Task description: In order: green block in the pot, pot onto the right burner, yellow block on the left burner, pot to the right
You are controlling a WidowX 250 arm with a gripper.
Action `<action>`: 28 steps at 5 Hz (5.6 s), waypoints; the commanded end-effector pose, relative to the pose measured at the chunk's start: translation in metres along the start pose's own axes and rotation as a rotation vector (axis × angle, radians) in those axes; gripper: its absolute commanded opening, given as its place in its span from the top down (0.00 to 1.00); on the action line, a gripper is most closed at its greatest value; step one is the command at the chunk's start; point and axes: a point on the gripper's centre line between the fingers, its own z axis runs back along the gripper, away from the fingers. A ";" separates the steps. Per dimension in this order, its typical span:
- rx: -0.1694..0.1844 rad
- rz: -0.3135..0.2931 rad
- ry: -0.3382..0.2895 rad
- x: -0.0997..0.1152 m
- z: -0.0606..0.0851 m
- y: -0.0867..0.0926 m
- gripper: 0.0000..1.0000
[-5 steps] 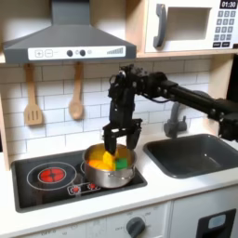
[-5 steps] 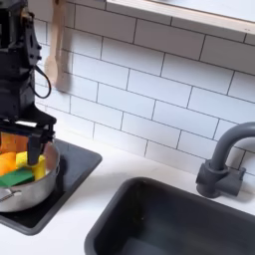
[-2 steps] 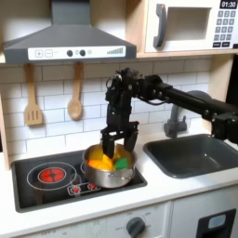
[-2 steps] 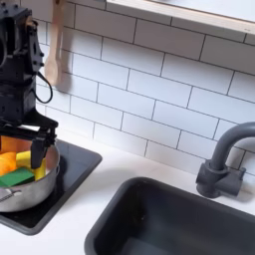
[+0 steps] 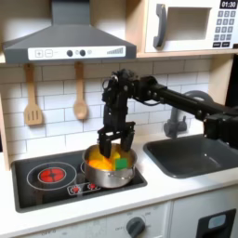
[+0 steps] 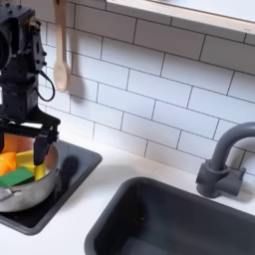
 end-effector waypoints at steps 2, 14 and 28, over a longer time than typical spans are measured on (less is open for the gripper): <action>0.008 0.008 0.002 0.009 -0.009 0.001 0.00; -0.003 0.046 -0.004 0.020 -0.024 0.001 0.00; 0.056 0.089 -0.212 0.026 0.065 0.018 1.00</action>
